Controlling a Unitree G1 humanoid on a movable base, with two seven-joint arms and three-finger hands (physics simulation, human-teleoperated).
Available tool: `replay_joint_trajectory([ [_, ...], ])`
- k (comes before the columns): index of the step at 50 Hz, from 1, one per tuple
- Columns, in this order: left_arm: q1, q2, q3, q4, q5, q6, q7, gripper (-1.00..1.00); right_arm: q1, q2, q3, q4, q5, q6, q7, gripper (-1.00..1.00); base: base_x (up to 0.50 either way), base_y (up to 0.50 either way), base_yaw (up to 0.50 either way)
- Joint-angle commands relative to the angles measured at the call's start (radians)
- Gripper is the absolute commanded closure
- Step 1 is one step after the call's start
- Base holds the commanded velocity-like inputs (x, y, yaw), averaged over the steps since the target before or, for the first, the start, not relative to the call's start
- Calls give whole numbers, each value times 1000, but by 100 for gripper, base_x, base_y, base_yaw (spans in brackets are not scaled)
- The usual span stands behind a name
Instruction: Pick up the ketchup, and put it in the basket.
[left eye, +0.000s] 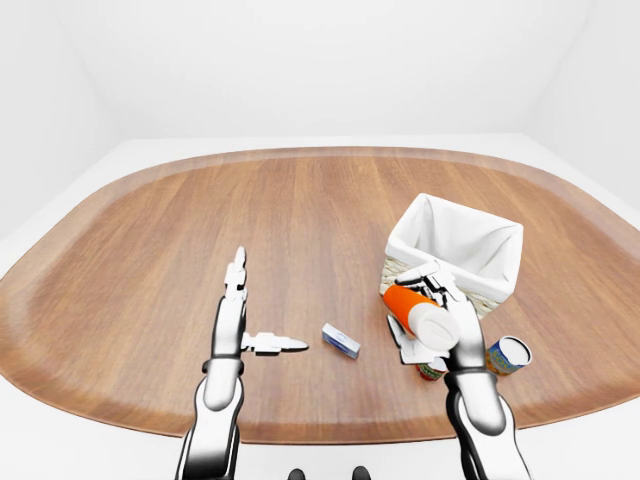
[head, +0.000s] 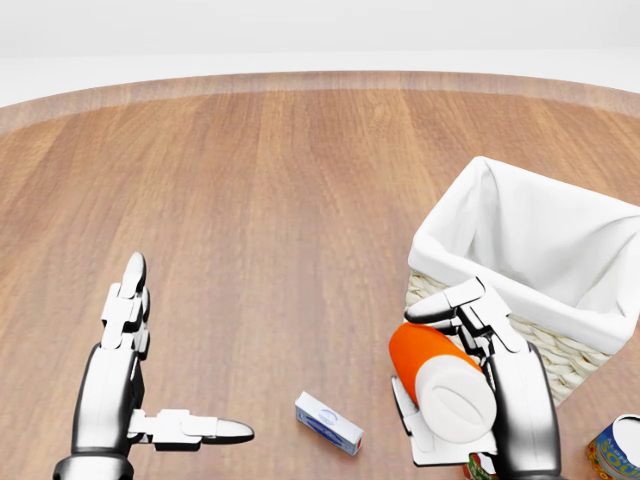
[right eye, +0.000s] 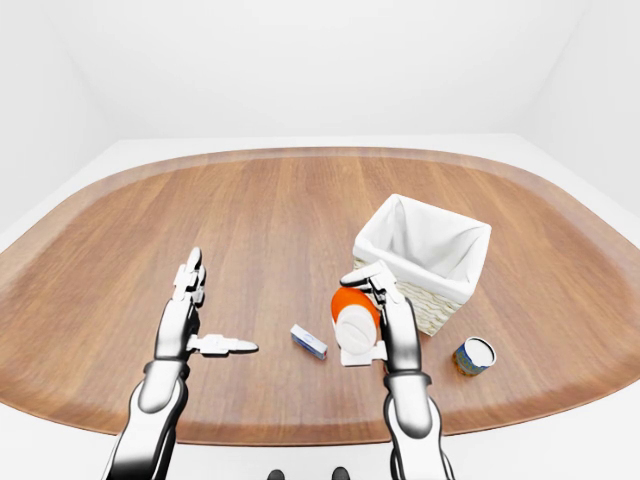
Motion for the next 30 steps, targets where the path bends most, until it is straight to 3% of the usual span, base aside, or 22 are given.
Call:
replay_joint_trajectory([
  [1,-24,-2,18,70,8,-9,5,-100,-11,4,0,5,-2,-1,-56,100,0,0,0],
  [22,-20,-1,13,66,14,2,-3,-100,-22,5,7,10,-23,36,-80,100,0,0,0],
  [24,-14,-2,12,57,14,3,-6,-100,-27,7,3,12,-19,59,-82,100,0,0,0],
  [30,-13,-1,16,54,11,3,-10,-100,-42,8,-16,29,-30,69,-101,100,0,0,0],
])
